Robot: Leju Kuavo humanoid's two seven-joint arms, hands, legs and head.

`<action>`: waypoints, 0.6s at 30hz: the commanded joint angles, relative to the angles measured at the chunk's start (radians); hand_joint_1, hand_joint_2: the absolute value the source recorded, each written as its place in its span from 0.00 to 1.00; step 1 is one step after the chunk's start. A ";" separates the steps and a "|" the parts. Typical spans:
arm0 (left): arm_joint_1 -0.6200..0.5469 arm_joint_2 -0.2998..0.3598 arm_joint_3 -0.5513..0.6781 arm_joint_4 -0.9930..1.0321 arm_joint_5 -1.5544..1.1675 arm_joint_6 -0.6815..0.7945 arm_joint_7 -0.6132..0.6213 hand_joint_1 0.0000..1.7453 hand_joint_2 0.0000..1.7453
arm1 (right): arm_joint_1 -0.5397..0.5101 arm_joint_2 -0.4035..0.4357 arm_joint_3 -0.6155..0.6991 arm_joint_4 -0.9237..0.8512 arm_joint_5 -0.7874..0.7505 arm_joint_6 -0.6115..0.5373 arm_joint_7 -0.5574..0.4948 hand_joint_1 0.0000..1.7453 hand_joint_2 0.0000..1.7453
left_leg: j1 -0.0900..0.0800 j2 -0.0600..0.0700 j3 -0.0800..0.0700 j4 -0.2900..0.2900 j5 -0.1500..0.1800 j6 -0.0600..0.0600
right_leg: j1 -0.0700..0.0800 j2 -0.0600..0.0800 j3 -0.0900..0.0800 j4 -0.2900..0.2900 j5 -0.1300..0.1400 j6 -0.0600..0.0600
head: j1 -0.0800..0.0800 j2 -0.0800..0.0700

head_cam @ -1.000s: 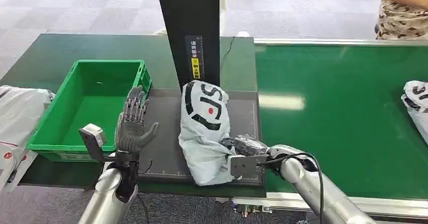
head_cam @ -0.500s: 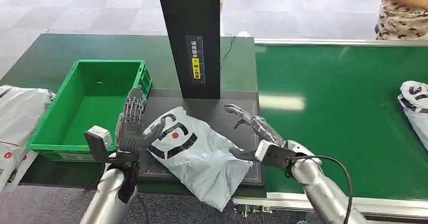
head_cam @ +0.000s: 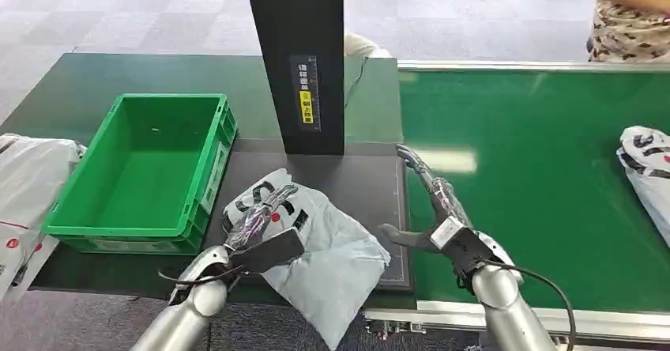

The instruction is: Moved the parcel from conveyor to table for the left to box.

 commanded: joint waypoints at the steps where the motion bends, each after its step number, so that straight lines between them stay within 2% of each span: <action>1: -0.023 0.027 -0.010 0.105 -0.084 -0.015 0.051 0.46 1.00 | 0.027 0.046 -0.074 -0.020 0.002 0.012 0.007 0.00 1.00 | 0.000 0.000 0.004 -0.003 0.000 0.000 | 0.000 0.001 0.004 -0.003 0.000 0.000 | 0.000 0.000; 2: -0.018 0.023 0.002 0.093 -0.086 -0.014 0.049 1.00 1.00 | 0.032 0.048 -0.081 -0.025 0.001 0.011 0.007 0.00 1.00 | 0.000 0.000 0.005 -0.004 0.001 0.000 | 0.000 0.000 0.005 -0.005 0.001 0.000 | 0.001 0.000; 13: 0.026 0.019 0.052 -0.044 -0.032 0.105 -0.059 1.00 1.00 | 0.045 0.057 -0.107 -0.060 -0.017 0.022 0.020 0.00 1.00 | 0.000 0.002 0.004 -0.003 0.000 0.000 | 0.000 0.002 0.003 -0.003 0.001 0.000 | 0.000 0.000; 18: 0.045 0.003 0.071 -0.129 0.013 0.225 -0.158 1.00 1.00 | 0.039 0.060 -0.111 -0.071 -0.022 0.025 0.023 0.00 1.00 | 0.000 0.001 0.002 -0.001 0.000 0.000 | 0.000 0.001 0.003 -0.001 0.000 0.000 | 0.000 0.000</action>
